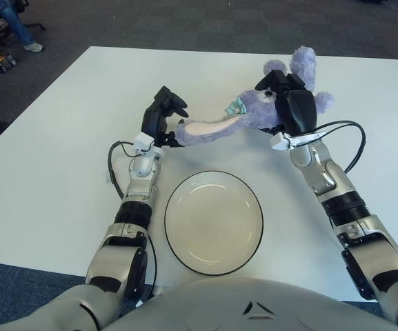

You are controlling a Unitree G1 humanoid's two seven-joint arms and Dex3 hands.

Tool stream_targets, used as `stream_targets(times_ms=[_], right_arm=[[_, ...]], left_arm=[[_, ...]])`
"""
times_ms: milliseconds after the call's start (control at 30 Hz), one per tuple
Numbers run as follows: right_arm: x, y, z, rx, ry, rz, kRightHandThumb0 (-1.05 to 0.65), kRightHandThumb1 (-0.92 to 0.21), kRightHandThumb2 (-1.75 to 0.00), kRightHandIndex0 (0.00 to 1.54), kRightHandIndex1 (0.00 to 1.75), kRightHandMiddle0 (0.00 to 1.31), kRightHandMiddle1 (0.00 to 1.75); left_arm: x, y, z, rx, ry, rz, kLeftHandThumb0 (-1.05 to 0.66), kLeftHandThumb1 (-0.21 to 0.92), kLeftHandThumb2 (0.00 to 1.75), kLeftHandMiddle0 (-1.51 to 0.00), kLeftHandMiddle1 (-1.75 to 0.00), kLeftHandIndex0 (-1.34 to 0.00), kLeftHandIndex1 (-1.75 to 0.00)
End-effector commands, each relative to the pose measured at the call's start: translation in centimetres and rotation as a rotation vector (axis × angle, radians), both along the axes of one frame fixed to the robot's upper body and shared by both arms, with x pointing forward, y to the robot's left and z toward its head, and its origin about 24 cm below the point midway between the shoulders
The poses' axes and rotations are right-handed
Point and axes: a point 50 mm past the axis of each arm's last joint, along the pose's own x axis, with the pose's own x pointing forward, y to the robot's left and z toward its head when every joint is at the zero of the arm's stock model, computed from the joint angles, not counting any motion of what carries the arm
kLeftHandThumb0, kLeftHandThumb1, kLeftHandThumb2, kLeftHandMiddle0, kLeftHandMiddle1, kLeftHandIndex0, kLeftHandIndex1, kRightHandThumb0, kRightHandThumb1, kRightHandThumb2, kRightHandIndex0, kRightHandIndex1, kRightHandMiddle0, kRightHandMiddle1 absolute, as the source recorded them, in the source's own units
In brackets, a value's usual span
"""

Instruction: Put the doll into the plate.

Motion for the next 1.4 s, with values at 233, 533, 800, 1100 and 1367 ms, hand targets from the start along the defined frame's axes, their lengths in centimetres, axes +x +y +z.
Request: stream_targets(times_ms=[233,533,800,1100,1367], right_arm=[[-1.5,0.2,1.7,0.073,0.023,0.016,-0.01,-0.10,-1.47,0.80,1.72,0.67,1.48],[-3.0,0.9,1.9,0.090,0.082,0.072,-0.01,-0.11,-1.47,0.71,1.66,0.69,1.61],[-4.3,1.5,2.1,0.093,0.174,0.152,-0.01,-0.11,-1.49,0.69,1.66,0.69,1.64],[-6.0,1.8,2.8,0.085,0.211,0.250,-0.01,-0.12,-1.48,0.68,1.67,0.68,1.65],[-7.2,1.9,2.7,0.083,0.281,0.313,-0.01,-0.14,-1.42,0.74,1.73,0.70,1.44]], left_arm=[[-1.8,0.2,-4.7,0.013,0.207,0.054,-0.01,0.38,1.26,-0.46,-1.75,-0.44,-1.75],[-1.6,0.1,-4.9,-0.002,0.250,0.087,-0.01,0.37,1.27,-0.47,-1.75,-0.45,-1.75],[-1.5,0.0,-5.0,-0.022,0.279,0.103,-0.01,0.36,1.28,-0.47,-1.75,-0.46,-1.75],[-1.4,-0.1,-4.9,-0.028,0.281,0.103,-0.01,0.36,1.28,-0.47,-1.75,-0.45,-1.75],[-1.3,-0.1,-5.0,-0.026,0.276,0.098,-0.01,0.37,1.27,-0.47,-1.75,-0.45,-1.75]])
